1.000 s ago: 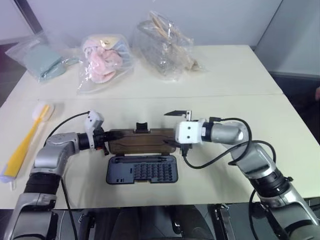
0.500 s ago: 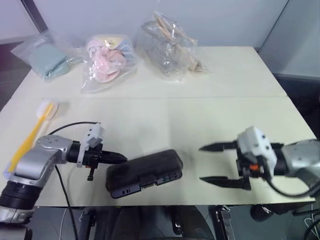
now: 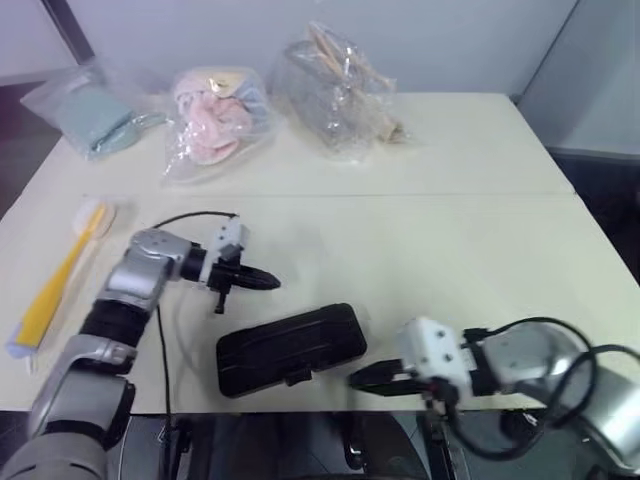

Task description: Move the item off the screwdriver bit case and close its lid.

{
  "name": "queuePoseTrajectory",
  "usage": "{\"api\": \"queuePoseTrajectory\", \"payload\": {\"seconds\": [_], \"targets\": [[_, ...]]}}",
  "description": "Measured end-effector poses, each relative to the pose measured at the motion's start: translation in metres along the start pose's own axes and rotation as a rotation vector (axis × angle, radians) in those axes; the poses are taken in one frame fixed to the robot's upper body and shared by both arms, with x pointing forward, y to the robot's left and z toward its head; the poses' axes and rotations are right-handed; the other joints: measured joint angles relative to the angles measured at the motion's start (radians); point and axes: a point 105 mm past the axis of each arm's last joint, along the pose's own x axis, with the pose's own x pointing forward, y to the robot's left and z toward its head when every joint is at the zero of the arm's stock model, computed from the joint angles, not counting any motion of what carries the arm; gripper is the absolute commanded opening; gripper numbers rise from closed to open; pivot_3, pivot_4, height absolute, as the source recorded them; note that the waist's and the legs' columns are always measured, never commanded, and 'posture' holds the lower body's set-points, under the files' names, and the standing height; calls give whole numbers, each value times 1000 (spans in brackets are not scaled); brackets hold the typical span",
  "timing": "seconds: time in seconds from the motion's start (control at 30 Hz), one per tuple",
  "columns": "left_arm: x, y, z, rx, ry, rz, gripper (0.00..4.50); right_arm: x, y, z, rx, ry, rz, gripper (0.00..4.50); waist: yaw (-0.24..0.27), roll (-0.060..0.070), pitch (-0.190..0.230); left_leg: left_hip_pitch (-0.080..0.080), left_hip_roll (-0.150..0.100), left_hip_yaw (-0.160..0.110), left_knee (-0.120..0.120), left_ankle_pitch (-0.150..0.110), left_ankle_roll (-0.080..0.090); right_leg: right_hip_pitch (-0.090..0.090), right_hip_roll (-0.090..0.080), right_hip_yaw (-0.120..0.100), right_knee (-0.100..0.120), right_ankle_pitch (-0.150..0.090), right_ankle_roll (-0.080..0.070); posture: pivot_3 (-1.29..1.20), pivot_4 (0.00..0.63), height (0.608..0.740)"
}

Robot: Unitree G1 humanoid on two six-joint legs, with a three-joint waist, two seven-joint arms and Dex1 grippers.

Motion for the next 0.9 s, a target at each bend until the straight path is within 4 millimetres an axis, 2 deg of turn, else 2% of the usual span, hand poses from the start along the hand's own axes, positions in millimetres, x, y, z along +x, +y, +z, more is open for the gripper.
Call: {"api": "queuePoseTrajectory", "payload": {"seconds": [0.17,0.37,0.57,0.63,0.7,0.8,0.9], "targets": [[25,-12,-3,29,52,-130,0,32,3,0,-27,5,31,52,4,0,0,0,0,0,0,0,0,0,0,0,0,0,0,0,150,737],[36,-18,-3,56,84,-185,0,45,2,-10,-65,91,-14,52,7,0,0,-1,0,0,0,0,0,0,0,0,0,0,0,0,150,737],[40,-23,3,95,94,-209,0,49,-21,-8,-237,176,-186,52,4,-1,-1,0,0,-1,0,0,0,0,0,0,0,0,0,0,150,737],[41,-27,2,105,95,-217,0,57,-37,-6,-255,150,-355,52,3,-1,-2,0,0,-1,-1,0,0,0,0,0,1,0,0,0,150,737],[43,-31,2,99,92,-220,0,60,-45,-9,-311,159,-439,52,4,-1,-3,0,0,0,-1,0,0,0,0,0,0,0,0,0,150,737],[43,-31,1,88,93,-208,0,66,-55,-13,-327,119,-489,52,4,-3,-7,2,0,0,-1,0,0,2,0,0,0,-1,0,0,150,737],[45,-31,1,87,87,-203,0,64,-53,-18,-301,77,-480,52,5,-3,-9,2,0,0,0,0,0,2,0,0,0,-1,0,0,150,737]]}}
